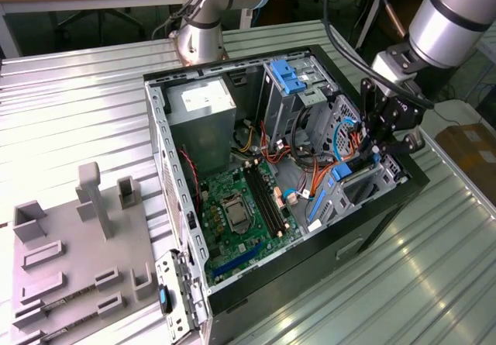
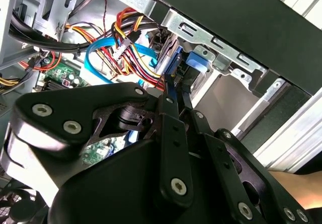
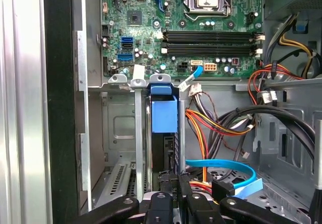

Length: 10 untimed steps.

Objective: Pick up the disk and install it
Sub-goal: 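Insert the first disk wire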

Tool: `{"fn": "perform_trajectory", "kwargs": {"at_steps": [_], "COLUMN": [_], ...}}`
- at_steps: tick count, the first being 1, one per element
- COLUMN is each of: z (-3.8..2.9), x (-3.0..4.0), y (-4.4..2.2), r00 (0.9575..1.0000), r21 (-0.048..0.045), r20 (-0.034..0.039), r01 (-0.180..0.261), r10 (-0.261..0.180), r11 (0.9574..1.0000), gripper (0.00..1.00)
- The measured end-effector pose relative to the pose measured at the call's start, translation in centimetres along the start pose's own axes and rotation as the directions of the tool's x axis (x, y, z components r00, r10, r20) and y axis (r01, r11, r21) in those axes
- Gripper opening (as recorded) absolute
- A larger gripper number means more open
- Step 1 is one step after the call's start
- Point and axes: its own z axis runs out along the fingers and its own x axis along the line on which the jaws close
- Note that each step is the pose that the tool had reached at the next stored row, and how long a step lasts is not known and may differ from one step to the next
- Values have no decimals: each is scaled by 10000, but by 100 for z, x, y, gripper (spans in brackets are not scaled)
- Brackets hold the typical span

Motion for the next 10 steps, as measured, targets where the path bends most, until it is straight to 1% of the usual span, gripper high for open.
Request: {"fn": "perform_trajectory", "kwargs": {"at_steps": [7, 10], "z": [31, 63], "x": [2, 3], "y": [1, 3], "r00": [10000, 10000], "r21": [1, -9], "r20": [-1, -1], "r01": [0, -1], "r10": [0, 1], "r11": [10000, 10000], "gripper": [17, 17]}}
